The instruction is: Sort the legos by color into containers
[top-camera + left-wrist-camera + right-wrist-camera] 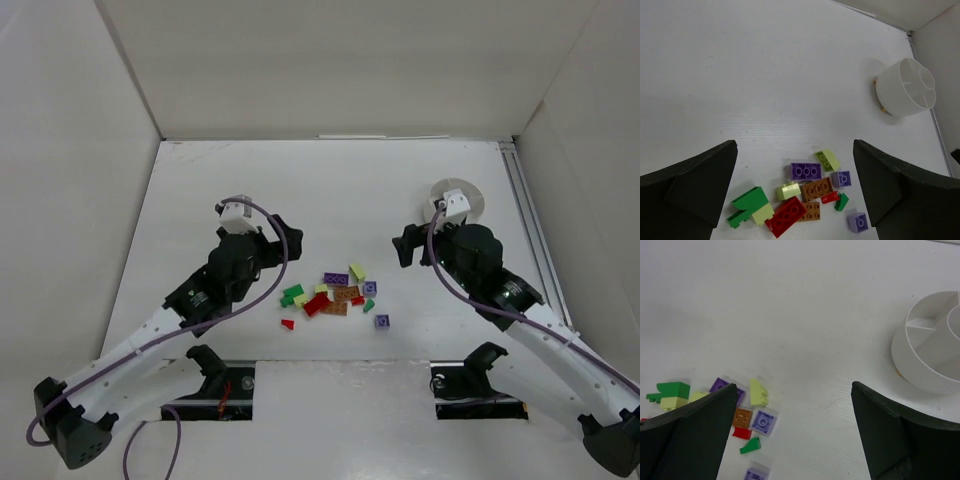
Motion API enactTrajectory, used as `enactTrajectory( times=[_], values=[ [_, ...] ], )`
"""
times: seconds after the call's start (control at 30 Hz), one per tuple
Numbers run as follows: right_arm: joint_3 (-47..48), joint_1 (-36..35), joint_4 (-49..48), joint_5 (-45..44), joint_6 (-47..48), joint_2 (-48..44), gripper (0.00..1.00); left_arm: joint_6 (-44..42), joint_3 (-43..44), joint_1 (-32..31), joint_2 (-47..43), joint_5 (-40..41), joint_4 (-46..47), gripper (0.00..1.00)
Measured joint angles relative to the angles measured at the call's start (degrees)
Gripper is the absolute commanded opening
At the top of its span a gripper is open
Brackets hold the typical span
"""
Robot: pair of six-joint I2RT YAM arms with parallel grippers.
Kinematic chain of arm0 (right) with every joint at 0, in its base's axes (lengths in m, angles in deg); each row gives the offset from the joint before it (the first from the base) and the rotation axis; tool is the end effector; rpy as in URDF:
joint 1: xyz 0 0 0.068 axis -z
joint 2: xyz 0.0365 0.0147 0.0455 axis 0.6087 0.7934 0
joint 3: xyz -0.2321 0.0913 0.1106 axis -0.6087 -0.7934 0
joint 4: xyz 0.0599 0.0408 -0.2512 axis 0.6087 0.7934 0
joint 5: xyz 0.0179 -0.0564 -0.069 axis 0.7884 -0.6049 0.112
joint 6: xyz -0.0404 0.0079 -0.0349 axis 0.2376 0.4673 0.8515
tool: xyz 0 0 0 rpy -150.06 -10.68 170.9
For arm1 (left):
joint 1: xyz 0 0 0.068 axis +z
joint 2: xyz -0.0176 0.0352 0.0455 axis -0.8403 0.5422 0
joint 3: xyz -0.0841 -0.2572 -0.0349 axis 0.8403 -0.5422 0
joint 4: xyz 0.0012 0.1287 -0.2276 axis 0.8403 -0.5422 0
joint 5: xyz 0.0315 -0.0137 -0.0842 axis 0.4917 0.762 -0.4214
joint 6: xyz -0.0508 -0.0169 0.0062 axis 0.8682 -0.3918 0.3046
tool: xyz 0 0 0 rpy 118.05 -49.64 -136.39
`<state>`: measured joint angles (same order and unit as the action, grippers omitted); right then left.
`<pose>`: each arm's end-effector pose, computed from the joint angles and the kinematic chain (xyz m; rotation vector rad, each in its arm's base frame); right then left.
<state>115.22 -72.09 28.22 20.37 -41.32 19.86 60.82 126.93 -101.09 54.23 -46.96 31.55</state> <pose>0.1557 0.0995 0.3141 -0.2974 1.8429 0.3471 0.1490 -0.1239 0.3219 -0.1482 1.7784 -0.6329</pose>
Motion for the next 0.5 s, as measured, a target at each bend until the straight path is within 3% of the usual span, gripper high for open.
enactTrajectory(
  times=[0.23,0.5],
  values=[
    [-1.2,-0.1,-1.2,1.1,0.6,2.4,1.00,1.3,-2.9,0.0,-8.4,-5.2,-2.4,1.00],
    [-4.8,-2.4,-1.3,5.6,0.0,11.6,0.98,4.7,-4.6,0.0,-6.6,-7.9,-6.1,1.00]
  ],
)
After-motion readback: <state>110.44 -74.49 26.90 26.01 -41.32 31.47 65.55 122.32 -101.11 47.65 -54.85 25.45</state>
